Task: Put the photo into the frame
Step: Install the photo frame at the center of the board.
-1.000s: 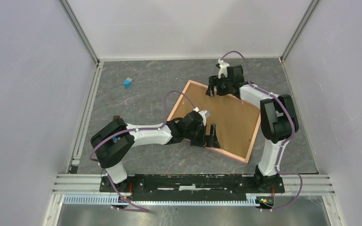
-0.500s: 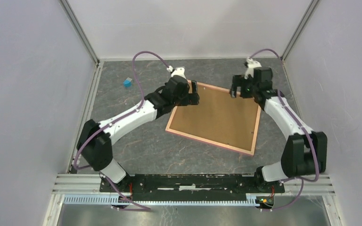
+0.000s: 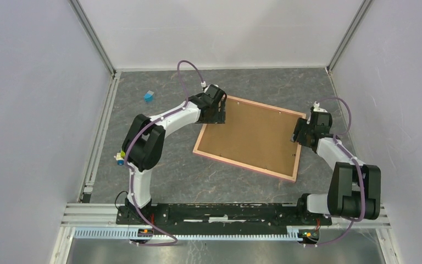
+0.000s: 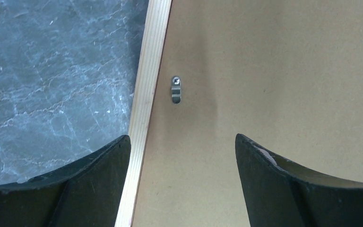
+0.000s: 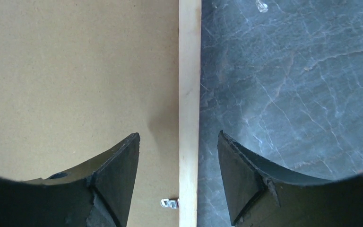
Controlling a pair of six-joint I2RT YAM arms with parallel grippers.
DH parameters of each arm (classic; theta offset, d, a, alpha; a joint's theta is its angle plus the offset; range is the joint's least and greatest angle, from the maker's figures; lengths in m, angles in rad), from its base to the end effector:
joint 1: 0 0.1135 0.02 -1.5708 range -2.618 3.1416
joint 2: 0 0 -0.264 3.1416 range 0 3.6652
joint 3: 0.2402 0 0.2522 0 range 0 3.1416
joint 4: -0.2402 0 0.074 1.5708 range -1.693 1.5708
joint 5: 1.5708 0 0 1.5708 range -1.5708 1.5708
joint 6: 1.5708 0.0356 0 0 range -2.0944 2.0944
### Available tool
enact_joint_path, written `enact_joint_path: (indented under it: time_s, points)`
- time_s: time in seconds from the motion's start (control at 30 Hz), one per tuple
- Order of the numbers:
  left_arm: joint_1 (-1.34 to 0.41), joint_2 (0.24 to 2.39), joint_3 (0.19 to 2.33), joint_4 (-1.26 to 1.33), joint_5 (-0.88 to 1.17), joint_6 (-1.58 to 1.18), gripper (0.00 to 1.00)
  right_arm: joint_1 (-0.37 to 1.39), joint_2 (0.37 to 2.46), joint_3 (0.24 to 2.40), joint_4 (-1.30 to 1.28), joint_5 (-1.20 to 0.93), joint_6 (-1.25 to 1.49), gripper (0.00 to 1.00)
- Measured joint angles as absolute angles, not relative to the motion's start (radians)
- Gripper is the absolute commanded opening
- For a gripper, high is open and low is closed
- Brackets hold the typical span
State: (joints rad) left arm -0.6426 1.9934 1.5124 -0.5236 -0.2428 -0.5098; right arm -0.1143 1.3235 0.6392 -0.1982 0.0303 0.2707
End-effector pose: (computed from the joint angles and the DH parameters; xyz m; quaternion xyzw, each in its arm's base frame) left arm 0.3505 -0.2517 0.2025 0.0295 0.9533 -0.0536 0.2959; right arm 0.2510 -0.0299 0.1765 0.1851 0.9229 0.0121 0.3374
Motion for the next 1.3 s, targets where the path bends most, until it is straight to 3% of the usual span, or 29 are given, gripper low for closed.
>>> enact_joint_path:
  time_s: [0.3, 0.57, 1.1, 1.3]
  points:
    - [-0.636, 2.086, 1.616, -0.549, -0.275, -0.461, 0.88, -0.122, 1.427, 0.639, -0.11, -0.004, 0.273, 0.52]
    - [-0.624, 2.171, 1.677, -0.581, -0.288, -0.443, 0.85, -0.131, 1.433, 0.639, -0.091, -0.014, 0.266, 0.33]
    - [-0.595, 2.178, 1.689, -0.606, -0.319, -0.427, 0.32, -0.134, 1.436, 0.639, -0.075, -0.019, 0.252, 0.27]
    - [-0.59, 2.178, 1.688, -0.612, -0.342, -0.424, 0.25, -0.134, 1.436, 0.639, -0.075, -0.022, 0.247, 0.26]
